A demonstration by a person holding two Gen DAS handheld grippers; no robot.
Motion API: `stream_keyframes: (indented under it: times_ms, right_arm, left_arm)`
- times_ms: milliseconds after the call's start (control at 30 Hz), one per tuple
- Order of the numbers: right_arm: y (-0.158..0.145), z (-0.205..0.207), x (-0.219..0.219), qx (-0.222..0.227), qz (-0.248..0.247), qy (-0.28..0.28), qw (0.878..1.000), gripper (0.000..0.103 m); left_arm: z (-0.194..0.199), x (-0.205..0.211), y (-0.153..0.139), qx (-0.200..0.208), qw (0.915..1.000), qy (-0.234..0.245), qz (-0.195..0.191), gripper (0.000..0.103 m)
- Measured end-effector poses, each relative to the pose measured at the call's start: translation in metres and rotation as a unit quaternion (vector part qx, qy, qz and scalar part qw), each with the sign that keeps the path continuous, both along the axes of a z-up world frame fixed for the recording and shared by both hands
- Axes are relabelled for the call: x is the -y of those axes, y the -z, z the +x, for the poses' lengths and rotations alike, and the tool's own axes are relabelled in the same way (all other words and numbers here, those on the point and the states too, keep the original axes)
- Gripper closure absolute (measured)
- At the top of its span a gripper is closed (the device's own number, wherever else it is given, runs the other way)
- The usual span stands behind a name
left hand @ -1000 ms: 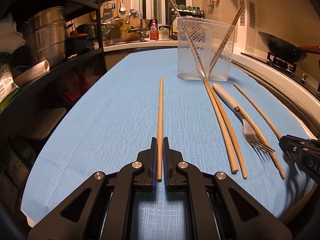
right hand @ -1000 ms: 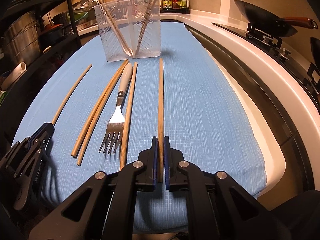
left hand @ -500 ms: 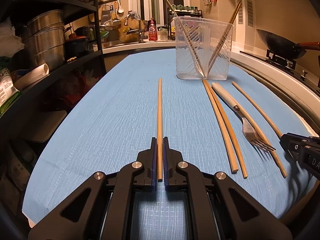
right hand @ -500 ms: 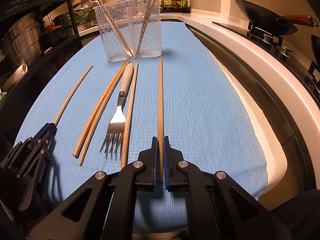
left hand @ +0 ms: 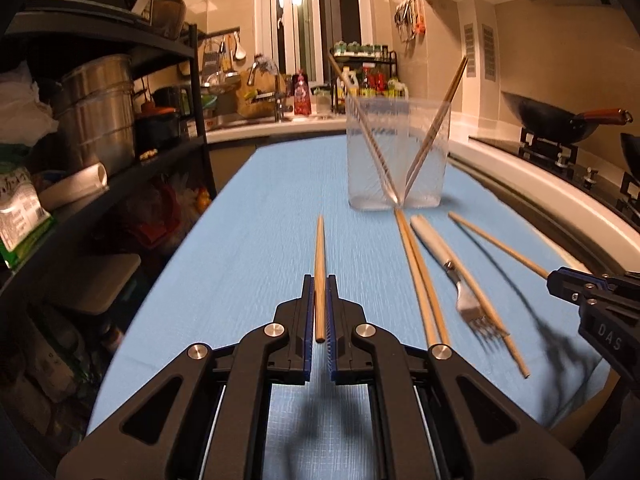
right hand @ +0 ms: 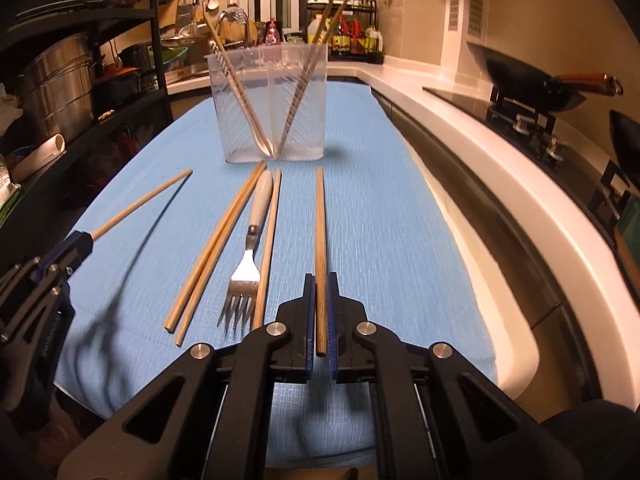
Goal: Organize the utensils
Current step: 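Lift both held chopsticks and carry them over the clear container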
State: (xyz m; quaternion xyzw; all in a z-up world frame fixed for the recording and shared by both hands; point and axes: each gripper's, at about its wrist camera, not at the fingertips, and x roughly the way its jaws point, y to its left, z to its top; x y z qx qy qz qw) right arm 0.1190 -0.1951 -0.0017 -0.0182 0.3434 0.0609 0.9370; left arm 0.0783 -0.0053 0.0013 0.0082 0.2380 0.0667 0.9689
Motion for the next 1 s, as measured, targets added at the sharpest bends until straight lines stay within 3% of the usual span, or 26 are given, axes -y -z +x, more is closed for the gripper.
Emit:
stream_keyframes:
  times_ms: [133, 333, 567, 767, 1000]
  right_arm:
    - [-0.026, -0.003, 0.003, 0.019, 0.009, 0.002, 1.000, 0.098]
    - [-0.068, -0.006, 0.013, 0.044, 0.024, -0.002, 0.999, 0.098]
    - [-0.121, 0.003, 0.025, 0.054, 0.042, -0.005, 0.998, 0.098]
    - [-0.146, 0.017, 0.032, 0.037, 0.072, -0.011, 0.997, 0.098]
    - [-0.161, 0.026, 0.038, 0.027, 0.077, -0.012, 0.997, 0.098]
  left_arm:
    - [-0.008, 0.000, -0.028, 0.030, 0.9993, 0.012, 0.017, 0.098]
    - [0.001, -0.014, -0.073, 0.042, 0.9986, 0.031, -0.010, 0.098]
    - [0.012, -0.017, -0.125, 0.056, 0.9961, 0.066, -0.015, 0.098]
    - [0.028, -0.019, -0.151, 0.035, 0.9920, 0.112, -0.048, 0.098]
    - [0.045, -0.020, -0.155, -0.009, 0.9872, 0.140, -0.075, 0.098]
